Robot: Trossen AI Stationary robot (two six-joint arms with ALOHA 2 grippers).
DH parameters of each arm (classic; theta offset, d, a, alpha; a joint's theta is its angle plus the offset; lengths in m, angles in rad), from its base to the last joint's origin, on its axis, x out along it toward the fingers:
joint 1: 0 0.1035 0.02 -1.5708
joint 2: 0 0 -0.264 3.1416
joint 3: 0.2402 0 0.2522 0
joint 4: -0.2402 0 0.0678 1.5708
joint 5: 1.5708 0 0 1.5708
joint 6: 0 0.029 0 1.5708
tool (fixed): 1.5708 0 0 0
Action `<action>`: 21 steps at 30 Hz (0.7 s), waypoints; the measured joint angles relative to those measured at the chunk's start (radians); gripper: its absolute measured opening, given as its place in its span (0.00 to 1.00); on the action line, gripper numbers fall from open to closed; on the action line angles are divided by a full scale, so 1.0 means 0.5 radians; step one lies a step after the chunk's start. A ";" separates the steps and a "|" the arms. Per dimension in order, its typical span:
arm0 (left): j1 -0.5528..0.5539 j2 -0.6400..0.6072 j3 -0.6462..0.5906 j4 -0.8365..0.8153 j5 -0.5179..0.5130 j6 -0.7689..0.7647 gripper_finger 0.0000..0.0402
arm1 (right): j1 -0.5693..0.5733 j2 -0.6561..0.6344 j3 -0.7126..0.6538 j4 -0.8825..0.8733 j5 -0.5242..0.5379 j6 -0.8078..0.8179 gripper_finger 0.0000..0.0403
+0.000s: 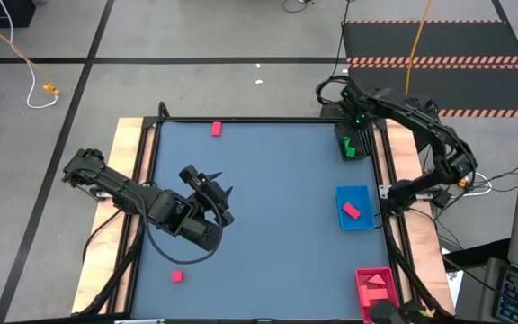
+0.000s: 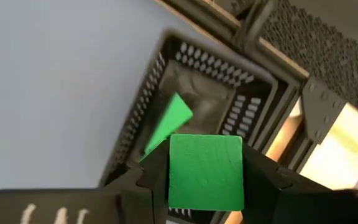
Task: Sort & place blocks by color
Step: Put the green block into the black bin
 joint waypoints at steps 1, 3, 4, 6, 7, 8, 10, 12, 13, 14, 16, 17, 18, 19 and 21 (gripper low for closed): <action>0.000 0.000 0.000 0.000 0.000 0.000 0.58 | -0.015 -0.021 -0.043 0.010 -0.001 -0.002 0.31; 0.000 0.000 0.000 0.001 0.000 0.000 0.58 | -0.032 -0.051 -0.129 0.030 -0.002 -0.010 0.31; 0.000 0.000 0.000 0.001 0.000 -0.001 0.58 | -0.039 -0.070 -0.167 0.050 -0.003 -0.015 0.31; 0.000 0.000 0.000 0.001 0.000 -0.001 0.58 | -0.049 -0.109 -0.234 0.113 -0.004 -0.029 0.31; 0.000 0.000 0.000 0.001 -0.001 -0.002 0.58 | -0.051 -0.125 -0.265 0.155 -0.005 -0.038 0.31; 0.000 0.000 0.000 0.002 -0.001 -0.002 0.58 | -0.053 -0.141 -0.296 0.195 -0.012 -0.047 0.31; 0.000 0.000 0.000 0.002 -0.001 -0.004 0.58 | -0.052 -0.171 -0.351 0.273 -0.055 -0.061 0.32; 0.000 0.000 0.000 0.003 -0.001 -0.006 0.58 | -0.052 -0.193 -0.378 0.343 -0.062 -0.061 0.34; 0.000 0.000 0.000 0.003 -0.001 -0.006 0.58 | -0.051 -0.202 -0.388 0.365 -0.061 -0.064 0.36; 0.000 0.000 0.000 0.002 -0.001 -0.007 0.58 | -0.052 -0.207 -0.395 0.379 -0.057 -0.069 0.38; 0.000 0.000 0.000 0.002 -0.001 -0.007 0.58 | -0.052 -0.212 -0.406 0.403 -0.052 -0.057 0.43; 0.000 0.000 0.000 0.003 -0.001 -0.007 0.58 | -0.052 -0.212 -0.406 0.413 -0.051 -0.045 0.45; 0.000 0.000 0.000 0.002 -0.001 -0.007 0.58 | -0.052 -0.212 -0.406 0.415 -0.051 -0.044 0.47; 0.000 0.000 0.000 0.002 -0.001 -0.007 0.58 | -0.052 -0.212 -0.406 0.413 -0.051 -0.045 0.49; 0.000 0.000 0.000 0.002 -0.001 -0.007 0.58 | -0.051 -0.212 -0.407 0.413 -0.051 -0.045 0.52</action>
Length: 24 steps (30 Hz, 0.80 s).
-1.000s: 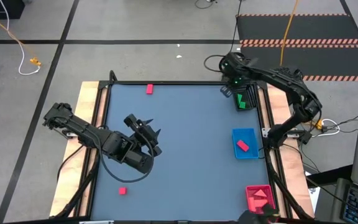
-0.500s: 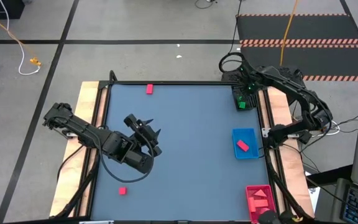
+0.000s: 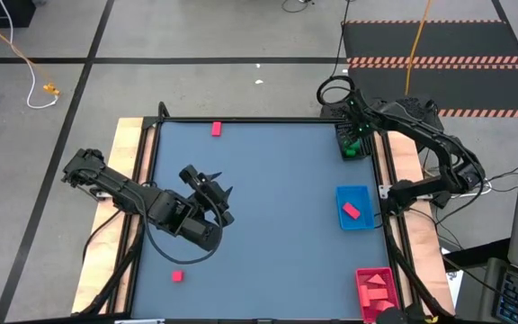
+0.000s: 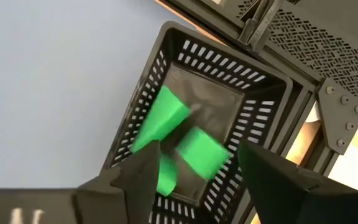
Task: Sort & place blocks by color
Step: Put the green block into the black bin, then put the red block into the blue bin
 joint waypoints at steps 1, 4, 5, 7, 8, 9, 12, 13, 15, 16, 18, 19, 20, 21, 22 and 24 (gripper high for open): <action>0.000 0.000 0.000 0.000 0.000 0.000 0.58 | 0.000 0.000 0.000 0.000 0.000 0.003 0.54; 0.000 0.000 0.000 0.000 -0.001 -0.001 0.58 | 0.000 0.000 0.000 -0.002 0.001 0.005 0.57; 0.000 0.000 0.000 -0.001 -0.001 -0.001 0.58 | 0.000 0.000 0.000 -0.002 0.000 0.006 0.58; 0.000 0.000 0.000 -0.006 -0.001 -0.001 0.58 | 0.010 0.000 0.000 -0.001 -0.022 0.006 0.59; 0.000 0.000 0.000 -0.011 -0.001 -0.001 0.58 | 0.018 0.000 0.000 0.002 -0.067 0.005 0.59; 0.000 0.000 0.000 -0.013 -0.001 -0.001 0.58 | 0.029 0.000 -0.001 0.010 -0.136 -0.003 0.59; 0.000 0.000 0.000 -0.013 -0.002 0.031 0.58 | 0.088 -0.024 -0.013 0.098 -0.455 -0.033 0.59; 0.000 0.000 0.000 -0.012 -0.002 0.063 0.58 | 0.117 -0.040 -0.028 0.147 -0.561 -0.030 0.58; 0.000 0.000 0.000 -0.012 -0.002 0.114 0.58 | 0.182 -0.081 -0.078 0.279 -0.733 -0.004 0.58; 0.000 0.000 0.000 -0.013 -0.002 0.128 0.58 | 0.222 -0.106 -0.105 0.341 -0.794 0.008 0.58; 0.000 0.000 0.000 -0.013 -0.002 0.131 0.58 | 0.321 -0.154 -0.153 0.439 -0.843 0.013 0.57; 0.000 0.000 0.000 -0.013 -0.001 0.132 0.58 | 0.373 -0.177 -0.175 0.461 -0.839 0.008 0.57; 0.000 0.000 0.000 -0.013 0.001 0.133 0.58 | 0.426 -0.197 -0.197 0.464 -0.833 -0.002 0.57; 0.000 0.000 0.000 -0.013 0.005 0.134 0.58 | 0.479 -0.214 -0.215 0.460 -0.835 -0.004 0.57; 0.000 0.000 0.000 -0.013 0.020 0.138 0.58 | 0.534 -0.227 -0.227 0.460 -0.834 0.002 0.57; 0.002 0.000 0.000 -0.006 0.064 0.160 0.58 | 0.654 -0.250 -0.246 0.463 -0.833 0.042 0.57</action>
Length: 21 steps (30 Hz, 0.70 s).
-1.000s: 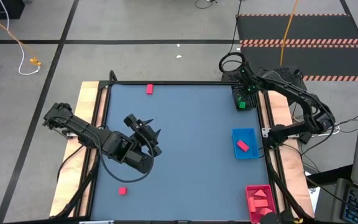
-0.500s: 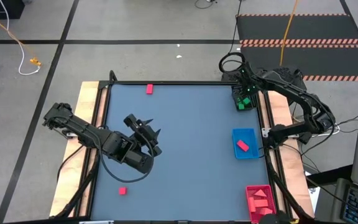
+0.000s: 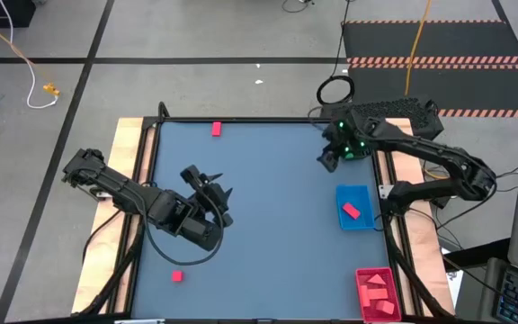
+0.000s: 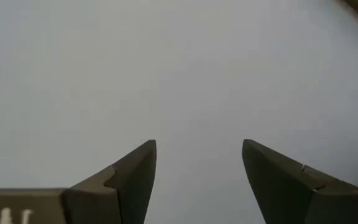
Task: Sort & place blocks by color
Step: Put the red block into the blue bin
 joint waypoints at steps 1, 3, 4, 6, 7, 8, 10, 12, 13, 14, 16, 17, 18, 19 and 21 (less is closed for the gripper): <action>0.005 0.001 0.000 0.011 0.021 0.009 0.58 | 0.067 -0.007 -0.004 -0.001 0.002 0.031 0.57; 0.020 0.007 0.000 0.047 0.056 0.027 0.58 | 0.209 -0.010 -0.008 0.028 0.001 0.102 0.57; 0.024 0.008 0.000 0.057 0.064 0.028 0.58 | 0.284 -0.009 -0.009 0.046 0.001 0.141 0.57; 0.037 0.008 0.000 0.070 0.079 0.028 0.58 | 0.439 -0.009 -0.009 0.121 0.006 0.230 0.57; 0.045 0.008 0.000 0.087 0.094 0.029 0.58 | 0.519 -0.009 -0.009 0.171 0.026 0.269 0.57; 0.049 0.008 0.000 0.110 0.125 0.031 0.58 | 0.602 -0.009 -0.009 0.220 0.072 0.313 0.57; 0.061 0.008 -0.015 0.183 0.231 0.050 0.58 | 0.770 -0.008 -0.009 0.320 0.193 0.387 0.57; 0.070 0.008 -0.060 0.289 0.349 0.132 0.58 | 0.929 -0.008 -0.010 0.436 0.329 0.427 0.57; 0.074 0.008 -0.093 0.352 0.403 0.182 0.58 | 1.003 -0.008 -0.017 0.514 0.386 0.446 0.57; 0.077 0.008 -0.129 0.415 0.438 0.234 0.58 | 1.078 -0.008 -0.036 0.607 0.444 0.460 0.57; 0.086 0.008 -0.191 0.530 0.464 0.326 0.58 | 1.200 -0.008 -0.097 0.801 0.529 0.478 0.57; 0.094 0.008 -0.213 0.569 0.466 0.354 0.58 | 1.252 -0.008 -0.133 0.883 0.557 0.479 0.57; 0.105 0.008 -0.232 0.602 0.467 0.368 0.58 | 1.294 -0.007 -0.166 0.955 0.591 0.477 0.57; 0.121 0.008 -0.247 0.628 0.467 0.367 0.58 | 1.330 -0.007 -0.197 1.018 0.625 0.475 0.57; 0.154 0.008 -0.262 0.634 0.466 0.322 0.58 | 1.372 -0.007 -0.251 1.099 0.648 0.474 0.57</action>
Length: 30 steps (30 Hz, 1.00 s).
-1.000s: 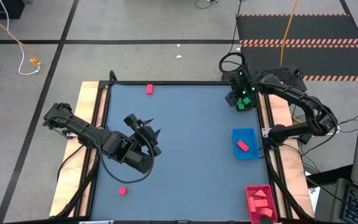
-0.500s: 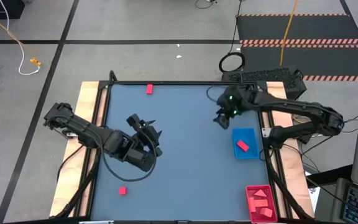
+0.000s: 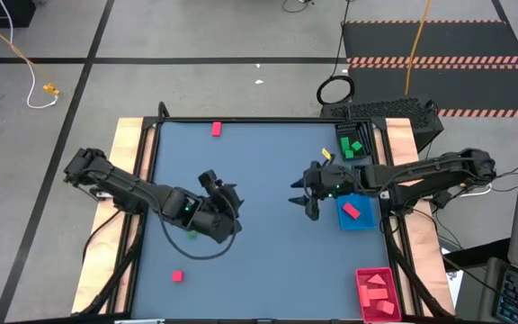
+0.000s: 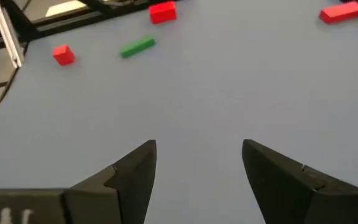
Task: Sort & place blocks by color
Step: Put the red block into the blue bin
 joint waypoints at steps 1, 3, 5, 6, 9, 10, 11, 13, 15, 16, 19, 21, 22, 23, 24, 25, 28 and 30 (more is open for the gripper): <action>0.015 0.000 -0.002 -0.004 -0.001 -0.041 0.58 | 0.010 0.000 -0.027 0.020 0.010 0.000 0.57; 0.042 0.000 -0.002 -0.022 0.003 -0.157 0.58 | 0.023 0.001 -0.074 0.023 0.044 0.000 0.57; 0.057 0.000 -0.002 -0.035 0.034 -0.286 0.58 | 0.024 0.000 -0.121 0.023 0.048 -0.021 0.57; 0.063 0.000 -0.002 -0.053 0.055 -0.358 0.58 | 0.021 0.001 -0.137 0.022 0.047 -0.043 0.57; 0.072 0.000 -0.002 -0.219 0.098 -0.656 0.58 | -0.002 0.000 -0.172 0.022 0.038 -0.061 0.57; 0.080 0.000 -0.002 -0.313 0.116 -0.773 0.58 | -0.007 0.000 -0.176 0.022 0.036 -0.064 0.57; 0.090 0.000 -0.002 -0.416 0.136 -0.899 0.58 | -0.012 0.000 -0.177 0.021 0.037 -0.084 0.57; 0.119 0.000 -0.002 -0.661 0.171 -1.194 0.58 | -0.012 0.000 -0.177 0.027 0.034 -0.137 0.57; 0.145 0.001 -0.004 -0.925 0.219 -1.505 0.58 | -0.012 -0.001 -0.177 0.027 0.030 -0.174 0.57; 0.152 0.001 -0.007 -1.033 0.263 -1.640 0.58 | -0.011 -0.001 -0.177 0.026 0.028 -0.183 0.57; 0.169 0.002 -0.079 -1.174 0.476 -1.901 0.58 | -0.012 -0.014 -0.177 0.023 0.028 -0.187 0.57; 0.173 0.004 -0.146 -1.224 0.589 -2.008 0.58 | -0.011 -0.037 -0.177 0.022 0.023 -0.169 0.57; 0.174 0.004 -0.187 -1.238 0.644 -2.049 0.58 | -0.009 -0.058 -0.177 0.016 0.002 -0.153 0.57; 0.175 0.003 -0.236 -1.241 0.700 -2.079 0.58 | -0.009 -0.083 -0.177 0.010 -0.043 -0.129 0.57; 0.175 0.003 -0.291 -1.240 0.769 -2.105 0.58 | -0.009 -0.113 -0.177 0.008 -0.091 -0.100 0.57; 0.174 0.004 -0.349 -1.235 0.843 -2.133 0.58 | -0.009 -0.149 -0.177 0.008 -0.142 -0.062 0.57; 0.175 0.004 -0.531 -1.229 1.033 -2.227 0.58 | -0.002 -0.272 -0.177 0.007 -0.263 0.029 0.57; 0.176 0.000 -0.651 -1.227 1.156 -2.270 0.58 | 0.028 -0.354 -0.176 0.007 -0.280 0.055 0.57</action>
